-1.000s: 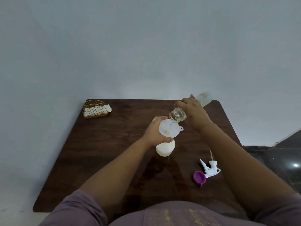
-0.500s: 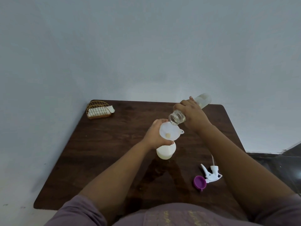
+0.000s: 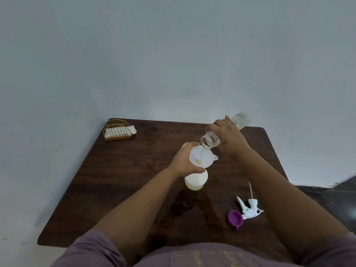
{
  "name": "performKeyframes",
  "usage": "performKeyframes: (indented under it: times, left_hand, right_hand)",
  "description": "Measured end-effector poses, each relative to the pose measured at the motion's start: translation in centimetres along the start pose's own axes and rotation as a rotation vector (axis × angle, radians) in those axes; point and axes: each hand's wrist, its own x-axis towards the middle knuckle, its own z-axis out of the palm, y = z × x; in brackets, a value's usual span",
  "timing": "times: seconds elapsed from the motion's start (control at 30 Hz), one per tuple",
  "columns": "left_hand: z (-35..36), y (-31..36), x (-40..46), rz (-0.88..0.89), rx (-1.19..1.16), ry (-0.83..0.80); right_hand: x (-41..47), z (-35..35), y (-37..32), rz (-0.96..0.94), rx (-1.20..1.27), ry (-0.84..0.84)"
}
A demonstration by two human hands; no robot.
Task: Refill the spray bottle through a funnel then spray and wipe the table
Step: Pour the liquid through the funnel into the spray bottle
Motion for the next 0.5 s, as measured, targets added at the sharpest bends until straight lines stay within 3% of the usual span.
performKeyframes:
  times: [0.5]
  left_hand:
    - [0.2, -0.27, 0.09, -0.01, 0.006, 0.004]
  right_hand:
    - [0.12, 0.29, 0.57, -0.012, -0.028, 0.017]
